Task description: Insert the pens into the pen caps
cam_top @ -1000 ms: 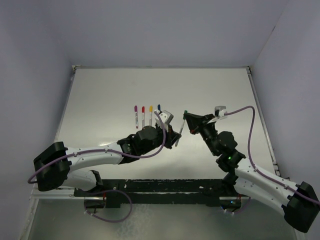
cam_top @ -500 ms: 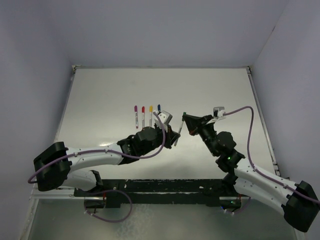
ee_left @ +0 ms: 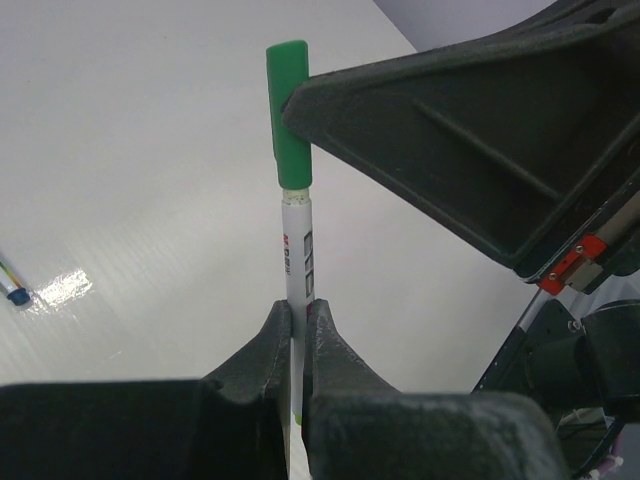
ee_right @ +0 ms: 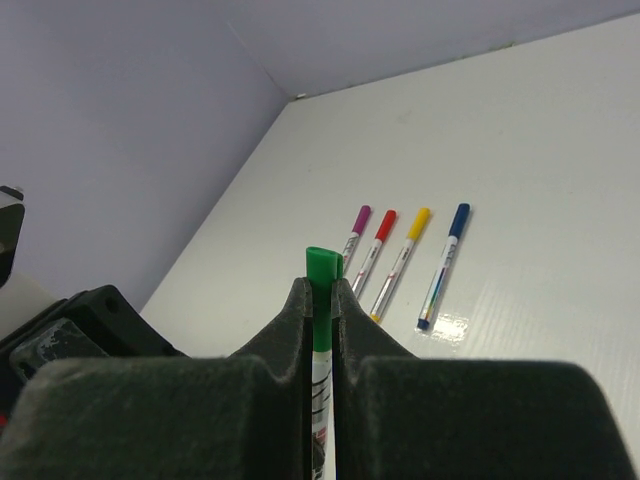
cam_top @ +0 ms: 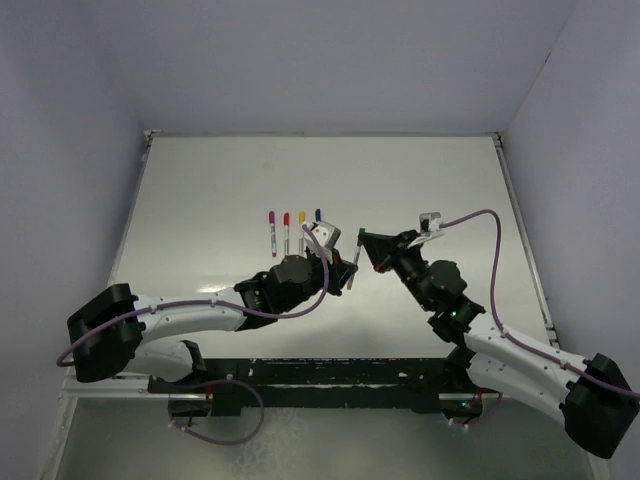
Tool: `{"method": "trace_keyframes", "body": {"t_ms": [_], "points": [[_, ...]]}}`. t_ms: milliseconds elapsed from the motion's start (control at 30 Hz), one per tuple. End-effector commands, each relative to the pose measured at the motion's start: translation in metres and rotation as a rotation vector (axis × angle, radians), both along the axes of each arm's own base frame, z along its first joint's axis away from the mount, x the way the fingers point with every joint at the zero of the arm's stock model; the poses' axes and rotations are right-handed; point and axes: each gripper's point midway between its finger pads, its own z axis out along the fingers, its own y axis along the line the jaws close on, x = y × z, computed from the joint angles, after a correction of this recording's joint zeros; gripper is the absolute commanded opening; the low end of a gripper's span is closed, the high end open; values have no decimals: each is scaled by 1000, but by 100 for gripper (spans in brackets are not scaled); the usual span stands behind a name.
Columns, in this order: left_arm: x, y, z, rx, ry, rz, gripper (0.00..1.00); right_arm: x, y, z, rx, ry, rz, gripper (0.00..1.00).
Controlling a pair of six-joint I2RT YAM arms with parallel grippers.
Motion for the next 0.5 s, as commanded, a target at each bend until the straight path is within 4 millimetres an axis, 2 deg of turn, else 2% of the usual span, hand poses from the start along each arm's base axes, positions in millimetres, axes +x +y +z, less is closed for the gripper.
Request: {"method": "trace_keyframes", "body": {"t_ms": [0, 467], "points": [[14, -2, 47, -147, -111, 57, 0, -8, 14, -9, -1, 38, 84, 0], [35, 6, 93, -259, -261, 130, 0, -22, 33, -55, -135, 192, 217, 0]]}}
